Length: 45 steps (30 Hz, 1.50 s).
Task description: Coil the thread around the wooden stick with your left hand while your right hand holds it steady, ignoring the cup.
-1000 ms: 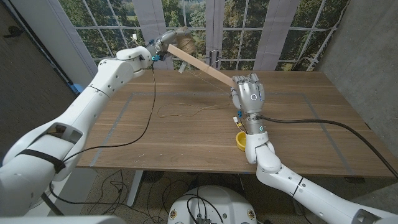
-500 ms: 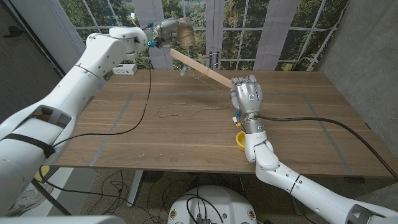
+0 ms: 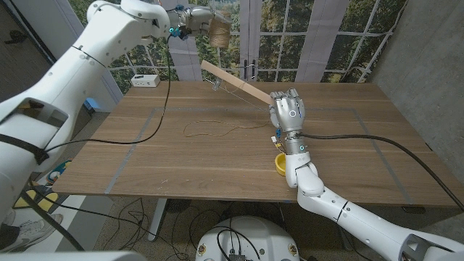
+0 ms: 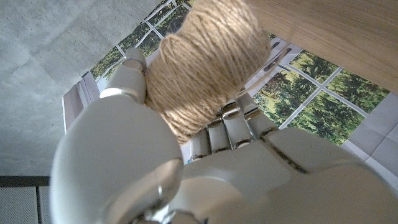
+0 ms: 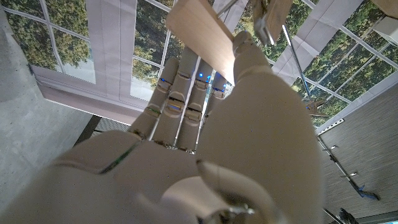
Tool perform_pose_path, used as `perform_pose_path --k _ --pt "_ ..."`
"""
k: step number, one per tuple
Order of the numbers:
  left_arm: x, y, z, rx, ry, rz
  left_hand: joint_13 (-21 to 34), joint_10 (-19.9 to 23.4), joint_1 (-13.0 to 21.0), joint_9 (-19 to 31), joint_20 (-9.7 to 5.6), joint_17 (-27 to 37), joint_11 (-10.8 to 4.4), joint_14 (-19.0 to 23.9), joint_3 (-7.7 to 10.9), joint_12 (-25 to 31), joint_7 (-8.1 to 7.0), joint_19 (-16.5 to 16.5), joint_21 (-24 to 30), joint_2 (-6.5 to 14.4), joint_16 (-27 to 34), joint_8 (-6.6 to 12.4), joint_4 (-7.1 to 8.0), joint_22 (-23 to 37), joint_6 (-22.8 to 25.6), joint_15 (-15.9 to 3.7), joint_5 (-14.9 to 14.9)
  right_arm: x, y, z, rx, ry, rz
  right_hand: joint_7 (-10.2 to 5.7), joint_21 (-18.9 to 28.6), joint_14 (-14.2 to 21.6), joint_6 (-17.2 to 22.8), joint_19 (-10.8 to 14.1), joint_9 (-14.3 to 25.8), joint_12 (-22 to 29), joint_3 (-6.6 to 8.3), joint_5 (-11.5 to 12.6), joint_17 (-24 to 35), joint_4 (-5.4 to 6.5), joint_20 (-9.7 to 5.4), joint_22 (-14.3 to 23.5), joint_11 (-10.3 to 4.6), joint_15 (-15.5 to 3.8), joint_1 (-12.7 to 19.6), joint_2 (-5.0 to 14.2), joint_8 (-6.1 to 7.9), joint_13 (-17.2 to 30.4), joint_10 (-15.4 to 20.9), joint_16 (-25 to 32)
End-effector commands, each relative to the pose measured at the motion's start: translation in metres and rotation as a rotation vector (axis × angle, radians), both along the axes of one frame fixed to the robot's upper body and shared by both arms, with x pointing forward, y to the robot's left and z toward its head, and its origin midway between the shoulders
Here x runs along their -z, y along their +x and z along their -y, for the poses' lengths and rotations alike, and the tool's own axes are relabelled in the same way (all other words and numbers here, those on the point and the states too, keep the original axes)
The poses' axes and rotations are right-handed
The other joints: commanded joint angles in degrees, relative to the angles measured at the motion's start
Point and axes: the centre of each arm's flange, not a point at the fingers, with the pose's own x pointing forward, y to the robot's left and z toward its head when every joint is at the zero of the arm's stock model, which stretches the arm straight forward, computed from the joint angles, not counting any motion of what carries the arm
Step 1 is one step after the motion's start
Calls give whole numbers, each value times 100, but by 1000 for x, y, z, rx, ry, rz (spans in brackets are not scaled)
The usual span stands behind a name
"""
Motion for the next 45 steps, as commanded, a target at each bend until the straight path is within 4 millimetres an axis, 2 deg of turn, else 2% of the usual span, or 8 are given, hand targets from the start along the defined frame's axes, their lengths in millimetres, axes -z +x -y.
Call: perform_pose_path --k 1,7,8,14,19,30,45 --pt "-13 -39 16 48 186 42 36 2044 466 20 23 11 -1144 426 388 36 -166 -34 -19 850 40 12 356 -2 1367 -935 -11 0 6 7 8 20 -6 -531 33 1037 591 -6 270 20 21 131 27 5 -721 0 -401 -1270 578 617 20 14 417 -8" --pt "-11 -50 30 112 239 47 76 2023 469 32 29 11 -1145 428 387 40 -169 -46 -14 862 39 -3 362 -5 1354 -932 -11 -1 5 6 1 19 5 -551 38 1044 593 -12 270 12 20 132 31 5 -719 -1 -405 -1271 581 620 15 19 417 -23" --pt "-11 -51 33 119 267 52 82 2024 475 35 26 10 -1140 420 390 42 -167 -43 -11 861 34 -5 358 -6 1351 -942 -11 -1 4 7 1 20 6 -549 41 1049 598 -12 269 8 19 133 37 3 -716 -1 -368 -1271 583 618 15 11 430 -24" --pt "-8 -64 45 170 324 53 113 2015 477 49 27 13 -1140 431 387 47 -144 -50 -6 867 41 -13 363 -8 1345 -934 -12 -2 4 8 9 25 6 -540 48 1051 589 -15 270 0 16 132 43 7 -719 -1 -412 -1270 580 622 5 26 416 -40" --pt "-3 -72 49 200 341 62 142 2019 484 61 29 12 -1179 436 386 56 -137 -52 1 865 42 -18 359 -10 1344 -926 -13 -2 6 12 31 39 -10 -541 50 1057 597 -20 275 -1 14 132 52 7 -723 -1 -420 -1270 580 621 7 38 417 -46" --pt "16 -89 53 258 378 80 199 2038 504 80 37 16 -1157 457 383 79 -131 -93 -2 863 52 -25 349 -14 1357 -932 -15 -5 8 17 68 78 -39 -540 57 1058 595 -34 284 -20 9 133 57 10 -716 -2 -404 -1271 578 623 1 29 431 -77" --pt "49 -77 45 323 366 5 269 2064 533 102 42 17 -1171 492 385 106 -87 -84 18 867 64 -36 341 -20 1375 -934 -16 -10 1 27 83 212 0 -534 58 1063 585 -57 296 -43 6 135 72 12 -709 -6 -370 -1269 577 626 -11 33 437 -111"
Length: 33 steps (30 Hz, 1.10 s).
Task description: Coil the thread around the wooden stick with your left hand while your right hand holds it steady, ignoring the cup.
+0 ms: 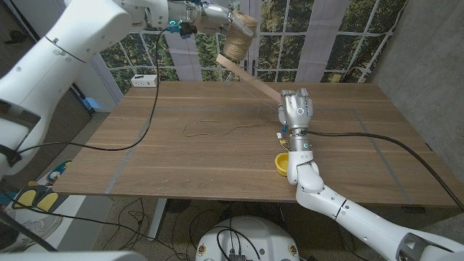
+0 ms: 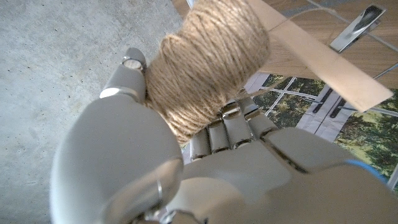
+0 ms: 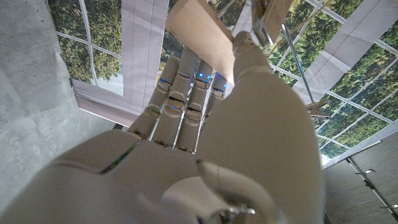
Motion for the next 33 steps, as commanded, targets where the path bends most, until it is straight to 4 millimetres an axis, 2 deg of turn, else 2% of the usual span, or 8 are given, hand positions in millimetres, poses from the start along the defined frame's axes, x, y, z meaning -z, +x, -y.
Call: perform_pose_path --k 1,7,10,12,20,33 --pt "25 6 -5 50 4 -56 34 2056 534 29 10 16 -1158 461 387 57 -116 6 19 867 41 34 340 8 1348 -963 -16 -5 -6 8 10 98 34 -542 38 1054 583 -7 300 24 39 49 30 13 -716 -7 -375 -1281 578 626 12 40 434 9" --pt "40 13 -10 73 -15 -77 53 2054 537 37 4 21 -1177 487 382 60 -112 8 25 869 52 26 344 7 1340 -958 -18 -8 -7 12 7 136 47 -535 37 1067 596 -16 296 20 37 52 38 12 -706 -8 -396 -1281 577 625 9 44 447 1" --pt "46 18 -14 77 -27 -88 72 2063 544 40 0 16 -1120 488 383 67 -98 10 31 864 47 21 340 6 1344 -958 -18 -10 -8 14 3 160 56 -534 36 1069 594 -21 301 14 36 52 37 13 -708 -9 -379 -1280 577 626 9 39 451 -5" --pt "51 23 -17 88 -42 -105 85 2038 547 46 -4 15 -1176 489 387 59 -109 11 35 868 44 20 343 5 1351 -957 -17 -11 -8 14 -1 170 63 -534 35 1074 583 -26 302 11 36 53 43 13 -711 -9 -396 -1280 577 625 3 40 452 -6" --pt "71 54 -27 153 -138 -197 123 2043 550 64 -14 10 -1145 482 388 67 -107 9 45 864 32 10 346 4 1348 -952 -18 -15 -11 16 -51 217 104 -529 37 1085 592 -30 303 -2 35 58 52 11 -700 -9 -348 -1281 579 624 -1 24 480 -18" --pt "106 92 -34 164 -208 -316 133 2044 554 69 -40 11 -1144 494 390 50 -101 -3 54 865 33 -4 352 2 1366 -949 -19 -23 -18 16 -124 254 154 -529 38 1091 606 -40 306 -8 33 63 58 14 -704 -9 -373 -1279 578 627 -5 49 477 -42"
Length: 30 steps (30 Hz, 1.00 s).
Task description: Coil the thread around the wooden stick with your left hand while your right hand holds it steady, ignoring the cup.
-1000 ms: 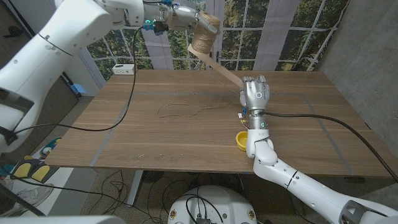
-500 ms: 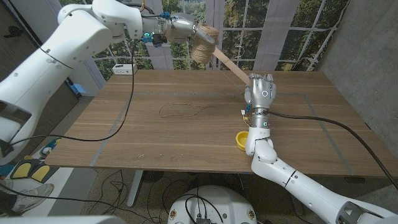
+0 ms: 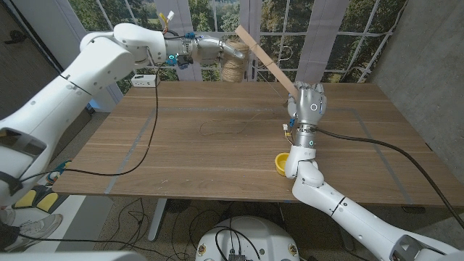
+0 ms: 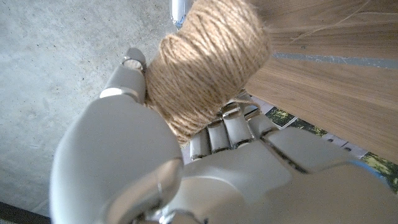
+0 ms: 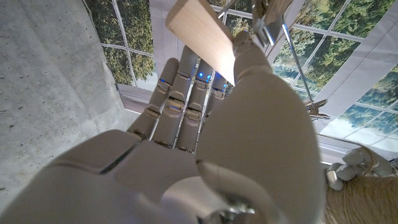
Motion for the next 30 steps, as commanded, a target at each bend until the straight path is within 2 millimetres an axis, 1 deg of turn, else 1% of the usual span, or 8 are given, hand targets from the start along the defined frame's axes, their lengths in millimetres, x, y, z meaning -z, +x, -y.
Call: perform_pose_path --k 1,7,14,19,21,27,29,30 --pt "36 34 -7 32 -83 -124 20 2048 552 15 -39 13 -1153 478 394 8 -104 -4 33 863 10 -12 347 1 1366 -965 -20 -7 -6 3 -62 61 50 -540 40 1047 593 -22 307 25 41 17 25 5 -683 19 -383 -1283 578 627 14 20 421 13" --pt "49 45 -11 35 -113 -158 19 2051 554 20 -44 13 -1162 482 393 -2 -99 -3 40 860 10 -26 347 0 1355 -971 -21 -9 -7 6 -106 95 62 -537 41 1051 582 -26 313 13 40 20 35 4 -684 19 -367 -1281 580 625 8 18 420 6" --pt "65 56 -24 26 -227 -187 6 2047 553 26 -47 11 -1177 484 395 -25 -117 6 52 864 6 -39 353 0 1351 -963 -21 -10 -8 11 -128 130 74 -536 41 1049 588 -30 315 10 39 24 36 2 -683 18 -353 -1283 583 624 5 23 428 -8" --pt "80 64 -38 16 -426 -181 -23 2041 557 24 -54 12 -1146 487 395 -54 -123 14 62 861 6 -47 350 0 1358 -977 -21 -9 -9 14 -132 147 79 -532 40 1049 586 -36 314 -2 39 26 38 3 -688 18 -347 -1281 582 626 -1 25 417 -17" --pt "87 69 -42 -6 -515 -170 -33 2042 554 20 -59 13 -1187 491 396 -64 -124 15 65 866 7 -51 356 0 1364 -976 -21 -9 -9 15 -133 146 79 -528 41 1054 592 -37 313 -2 39 27 43 3 -685 18 -342 -1281 583 627 -1 28 423 -17" --pt "110 83 -45 -10 -717 -220 -55 2059 542 16 -98 15 -1191 488 388 -82 -188 41 84 863 4 -61 367 0 1382 -987 -22 -9 -8 15 -136 148 77 -531 41 1063 605 -42 314 -14 39 30 52 1 -683 18 -373 -1281 585 627 -1 32 415 -22" --pt "116 87 -45 9 -760 -227 -68 2065 532 10 -174 22 -1206 516 379 -95 -201 85 104 865 18 -63 377 -1 1405 -990 -23 -9 -8 16 -134 146 76 -537 41 1063 602 -43 314 -20 39 30 51 2 -684 18 -352 -1281 585 628 -4 22 421 -26" --pt "123 89 -44 5 -832 -269 -67 2063 531 8 -195 22 -1211 518 377 -97 -199 102 112 864 19 -66 377 -1 1408 -991 -23 -9 -8 16 -138 147 76 -524 41 1065 603 -44 313 -23 39 30 54 2 -685 18 -361 -1281 586 628 -5 21 421 -26"
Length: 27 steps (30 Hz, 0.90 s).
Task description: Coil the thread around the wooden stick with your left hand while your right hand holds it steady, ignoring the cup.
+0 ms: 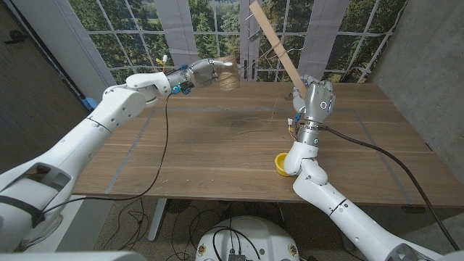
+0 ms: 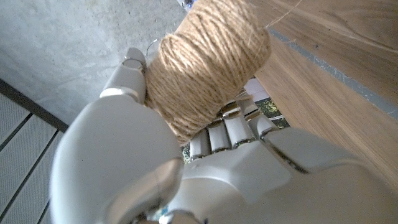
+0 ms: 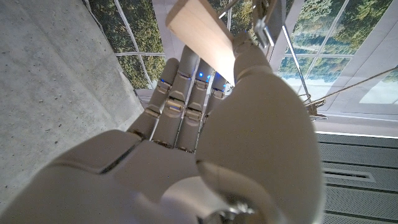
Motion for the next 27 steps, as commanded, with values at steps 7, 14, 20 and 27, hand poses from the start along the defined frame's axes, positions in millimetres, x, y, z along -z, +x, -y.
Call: perform_pose_path --k 7,14,20,27 --pt "58 37 -6 20 -577 -165 -35 2036 526 -1 -255 27 -1274 565 365 -62 -270 177 98 867 42 -21 388 -5 1388 -1026 0 1 -1 3 -14 -1 2 -520 42 1048 597 -29 324 -7 45 17 45 -4 -708 17 -379 -1260 586 629 37 49 414 7" --pt "64 41 -1 -16 -723 -219 -72 2039 521 -14 -367 30 -1296 620 367 -95 -303 275 143 877 54 -41 395 -9 1399 -1050 5 2 -5 2 -19 -23 16 -527 40 1053 604 -39 321 -12 45 18 53 -5 -720 17 -389 -1261 588 631 31 58 417 -1" --pt "64 40 -2 -88 -809 -258 -89 2029 508 -23 -391 25 -1294 636 370 -116 -321 290 155 877 46 -53 405 -11 1409 -1050 7 3 -10 -1 -28 -54 35 -529 37 1056 611 -51 319 -21 42 17 68 -2 -732 17 -387 -1259 585 630 25 65 414 -6" --pt "61 42 4 -8 -860 -307 -114 2017 492 -28 -417 22 -1314 649 377 -145 -356 318 172 883 36 -70 418 -14 1401 -1062 12 4 -11 -4 -29 -81 37 -541 34 1059 611 -65 323 -28 42 17 82 -6 -743 17 -407 -1261 591 628 21 69 419 -10"
